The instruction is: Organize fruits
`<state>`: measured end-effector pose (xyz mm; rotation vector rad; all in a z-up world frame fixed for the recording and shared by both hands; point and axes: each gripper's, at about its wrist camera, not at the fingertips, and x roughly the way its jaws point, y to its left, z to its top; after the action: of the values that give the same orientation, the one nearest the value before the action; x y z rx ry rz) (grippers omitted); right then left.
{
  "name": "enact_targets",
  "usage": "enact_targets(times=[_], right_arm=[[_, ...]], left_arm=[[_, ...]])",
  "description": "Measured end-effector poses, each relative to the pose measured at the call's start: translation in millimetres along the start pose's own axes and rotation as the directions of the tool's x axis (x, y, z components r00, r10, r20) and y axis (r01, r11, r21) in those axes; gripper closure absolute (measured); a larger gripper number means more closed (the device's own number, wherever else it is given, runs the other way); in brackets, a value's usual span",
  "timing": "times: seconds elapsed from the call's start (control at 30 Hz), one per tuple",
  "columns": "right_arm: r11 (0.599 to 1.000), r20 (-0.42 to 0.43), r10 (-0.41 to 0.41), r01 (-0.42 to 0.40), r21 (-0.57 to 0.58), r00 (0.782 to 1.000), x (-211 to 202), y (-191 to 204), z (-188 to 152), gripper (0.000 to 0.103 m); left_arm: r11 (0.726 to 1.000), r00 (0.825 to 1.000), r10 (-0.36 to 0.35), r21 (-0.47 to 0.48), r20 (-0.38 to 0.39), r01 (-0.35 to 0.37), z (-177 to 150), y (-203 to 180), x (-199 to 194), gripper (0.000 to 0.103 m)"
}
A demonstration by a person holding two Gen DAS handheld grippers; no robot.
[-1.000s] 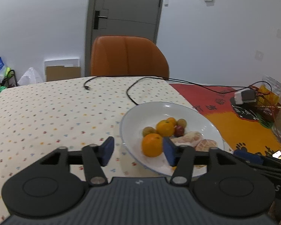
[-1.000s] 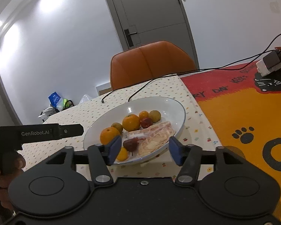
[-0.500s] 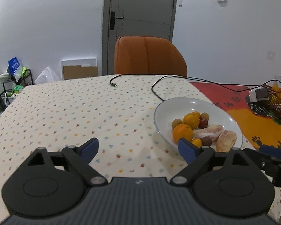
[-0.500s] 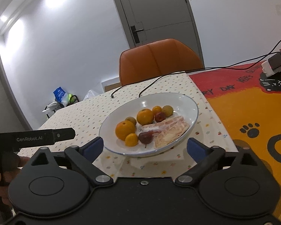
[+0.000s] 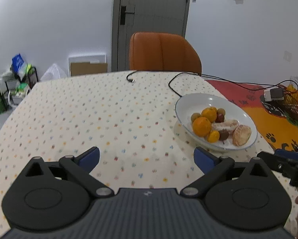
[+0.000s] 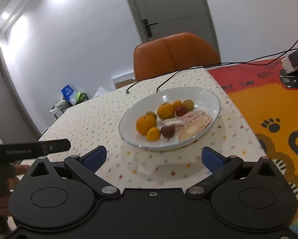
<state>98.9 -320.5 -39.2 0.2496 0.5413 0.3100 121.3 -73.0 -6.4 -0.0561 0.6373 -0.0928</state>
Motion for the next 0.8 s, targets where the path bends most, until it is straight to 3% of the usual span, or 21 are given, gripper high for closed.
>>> enact_targets(times=[0.37, 0.8], right_arm=[[1.000, -0.019, 0.007, -0.007, -0.014, 1.000, -7.3, -1.6, -11.3, 0.000], [0.994, -0.022, 0.050, -0.052, -0.091, 0.998, -19.9, 29.3, -8.7, 0.000]], left_arm=[[0.998, 0.999, 0.052, -0.018, 0.005, -0.052, -12.9, 21.5, -26.0, 0.002], [0.996, 0.997, 0.073, -0.050, 0.029, -0.071, -28.8, 49.9, -56.0, 0.002]])
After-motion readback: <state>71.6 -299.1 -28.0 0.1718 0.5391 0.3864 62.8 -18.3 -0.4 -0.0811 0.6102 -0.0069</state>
